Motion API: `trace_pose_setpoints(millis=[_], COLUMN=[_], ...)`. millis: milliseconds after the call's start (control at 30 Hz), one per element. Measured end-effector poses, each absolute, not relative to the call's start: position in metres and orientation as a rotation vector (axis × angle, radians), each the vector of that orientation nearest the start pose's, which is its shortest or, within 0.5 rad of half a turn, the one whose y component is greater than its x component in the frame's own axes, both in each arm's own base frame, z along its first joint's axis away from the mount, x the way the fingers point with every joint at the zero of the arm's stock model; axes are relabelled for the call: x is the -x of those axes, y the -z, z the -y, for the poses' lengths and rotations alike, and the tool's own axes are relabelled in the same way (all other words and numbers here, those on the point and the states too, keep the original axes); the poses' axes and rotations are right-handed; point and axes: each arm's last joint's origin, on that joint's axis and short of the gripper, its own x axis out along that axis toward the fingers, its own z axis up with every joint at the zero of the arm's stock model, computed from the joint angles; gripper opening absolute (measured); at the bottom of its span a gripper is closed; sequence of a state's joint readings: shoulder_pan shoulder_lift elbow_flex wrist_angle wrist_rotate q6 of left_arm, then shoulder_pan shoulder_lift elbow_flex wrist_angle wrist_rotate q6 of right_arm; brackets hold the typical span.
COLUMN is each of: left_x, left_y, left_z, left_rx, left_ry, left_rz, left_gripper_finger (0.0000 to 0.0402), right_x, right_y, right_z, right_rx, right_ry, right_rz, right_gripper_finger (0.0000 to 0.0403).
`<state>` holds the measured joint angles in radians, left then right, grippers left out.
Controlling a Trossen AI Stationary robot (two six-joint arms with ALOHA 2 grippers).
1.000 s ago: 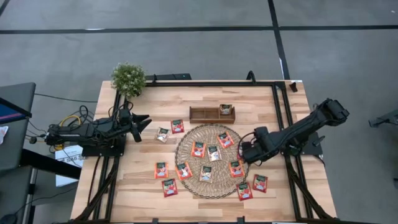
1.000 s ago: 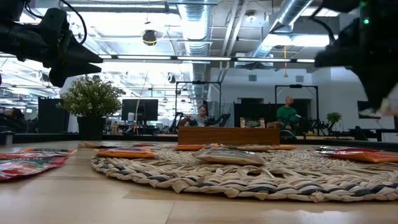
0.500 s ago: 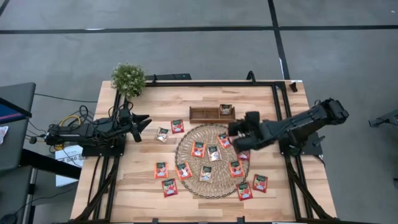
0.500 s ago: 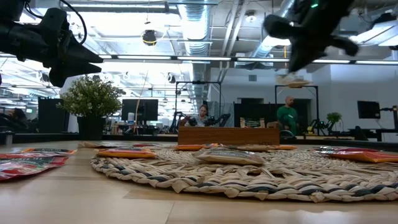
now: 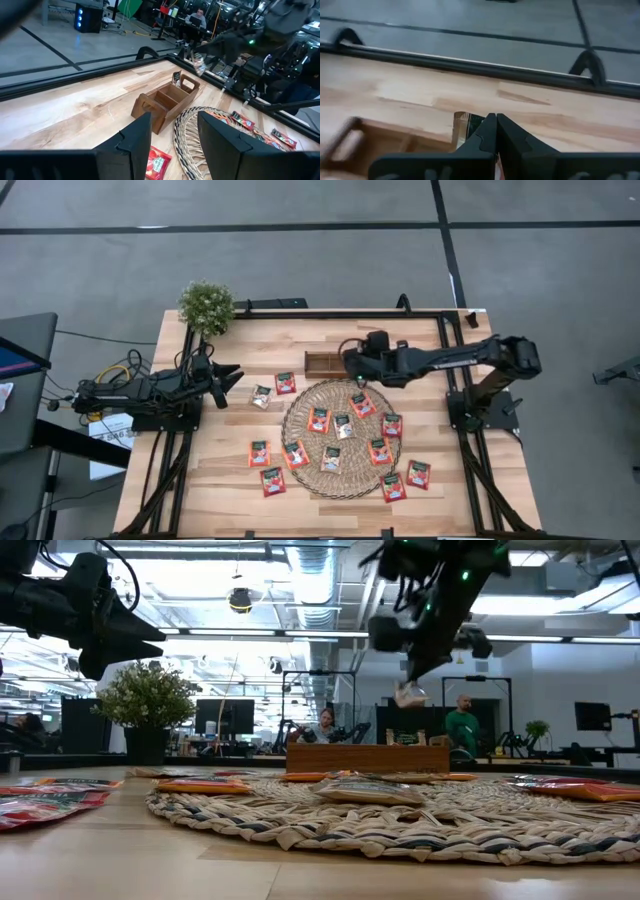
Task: Pick & Place Tea
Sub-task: Put the brown tea bag into the right section of the wooden organizer
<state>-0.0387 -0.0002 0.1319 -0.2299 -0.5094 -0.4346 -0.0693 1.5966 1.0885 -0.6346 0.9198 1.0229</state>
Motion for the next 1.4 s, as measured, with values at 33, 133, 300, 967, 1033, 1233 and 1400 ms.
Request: trace_pose_setpoints(millis=[33,133,300,967,1033,1233,1400], left_x=[-0.084,-0.084,-0.084,-0.084,-0.084,-0.084,-0.084], left_y=[-0.186,-0.186,-0.186,-0.187,-0.187,-0.187,-0.187], left_z=[-0.011,-0.011,-0.011,-0.011,-0.011,-0.011,-0.011], left_rx=[0.4,0.398,0.399,0.4,0.4,0.401,0.401], left_ry=[-0.482,-0.482,-0.482,-0.481,-0.481,-0.481,-0.48], left_rz=[0.009,0.009,0.008,0.013,0.014,0.015,0.015], left_gripper_finger=[0.0151,0.0151,0.0151,0.0151,0.0151,0.0151,0.0151], right_x=[-0.307,-0.309,-0.311,-0.296,-0.297,-0.298,-0.297], right_y=[-0.219,-0.209,-0.204,-0.166,-0.162,-0.154,-0.154], right_z=[0.046,0.05,0.05,0.033,0.033,0.04,0.048], right_rx=[-0.364,-0.346,-0.311,-0.353,-0.356,-0.329,-0.308], right_ry=[1.288,1.303,1.323,1.38,1.364,1.321,1.343], right_rz=[-0.511,-0.547,-0.553,-0.344,-0.328,-0.302,-0.315], right_gripper_finger=[0.0,0.0,0.0,0.0,0.0,0.0,0.0])
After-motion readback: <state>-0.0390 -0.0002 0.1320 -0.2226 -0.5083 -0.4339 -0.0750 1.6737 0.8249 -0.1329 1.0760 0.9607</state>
